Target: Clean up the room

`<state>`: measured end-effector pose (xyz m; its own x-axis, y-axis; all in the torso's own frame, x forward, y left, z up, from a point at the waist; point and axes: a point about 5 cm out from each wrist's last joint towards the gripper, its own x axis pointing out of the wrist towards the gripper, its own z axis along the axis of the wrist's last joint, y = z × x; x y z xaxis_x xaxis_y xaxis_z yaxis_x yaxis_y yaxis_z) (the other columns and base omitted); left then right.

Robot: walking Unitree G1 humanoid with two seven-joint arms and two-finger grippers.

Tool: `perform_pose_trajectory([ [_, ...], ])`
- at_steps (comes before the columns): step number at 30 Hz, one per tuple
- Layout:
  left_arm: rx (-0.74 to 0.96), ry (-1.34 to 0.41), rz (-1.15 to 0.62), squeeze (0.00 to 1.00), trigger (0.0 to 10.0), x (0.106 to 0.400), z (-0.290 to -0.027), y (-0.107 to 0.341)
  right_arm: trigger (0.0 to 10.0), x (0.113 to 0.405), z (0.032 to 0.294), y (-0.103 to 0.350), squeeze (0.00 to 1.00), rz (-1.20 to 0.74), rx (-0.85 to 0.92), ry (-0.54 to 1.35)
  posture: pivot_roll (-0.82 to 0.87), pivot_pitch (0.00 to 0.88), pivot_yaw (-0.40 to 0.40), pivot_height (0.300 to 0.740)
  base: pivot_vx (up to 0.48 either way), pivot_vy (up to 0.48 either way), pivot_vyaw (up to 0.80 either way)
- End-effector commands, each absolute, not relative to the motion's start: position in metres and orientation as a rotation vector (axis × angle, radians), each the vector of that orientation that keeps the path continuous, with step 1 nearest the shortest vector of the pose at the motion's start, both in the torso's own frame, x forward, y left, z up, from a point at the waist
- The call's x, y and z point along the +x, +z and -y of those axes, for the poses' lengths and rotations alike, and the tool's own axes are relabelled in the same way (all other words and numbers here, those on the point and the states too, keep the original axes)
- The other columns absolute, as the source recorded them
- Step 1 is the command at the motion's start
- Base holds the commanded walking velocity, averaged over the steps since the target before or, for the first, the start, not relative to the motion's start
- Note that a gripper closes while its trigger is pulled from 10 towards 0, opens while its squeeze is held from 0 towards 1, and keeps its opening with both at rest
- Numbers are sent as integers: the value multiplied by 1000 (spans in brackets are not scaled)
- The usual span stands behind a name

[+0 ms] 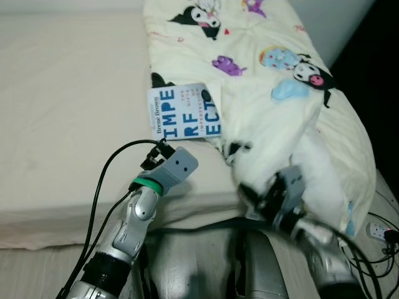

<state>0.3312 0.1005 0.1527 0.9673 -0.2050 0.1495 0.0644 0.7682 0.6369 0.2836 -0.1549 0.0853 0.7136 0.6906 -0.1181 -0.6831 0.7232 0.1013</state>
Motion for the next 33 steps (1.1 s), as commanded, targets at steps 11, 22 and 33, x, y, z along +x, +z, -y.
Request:
perform_pose_trajectory([
  [11, 675, -159, 209, 0, 10000, 329, -97, 147, 0, 214, 105, 107, 0, -211, 112, 1329, -45, 178, 33, 567, 0, 0, 0],
  [22, 673, -149, 212, 0, 10000, 330, -97, 147, 10000, 235, 138, 92, 0, -232, 99, 895, -56, 187, 28, 567, 0, 0, 0],
  [33, 892, -147, 239, 0, 10000, 353, -81, 133, 10000, 280, 203, 109, 0, -27, 544, 180, -92, 234, 42, 567, 0, 0, 0],
])
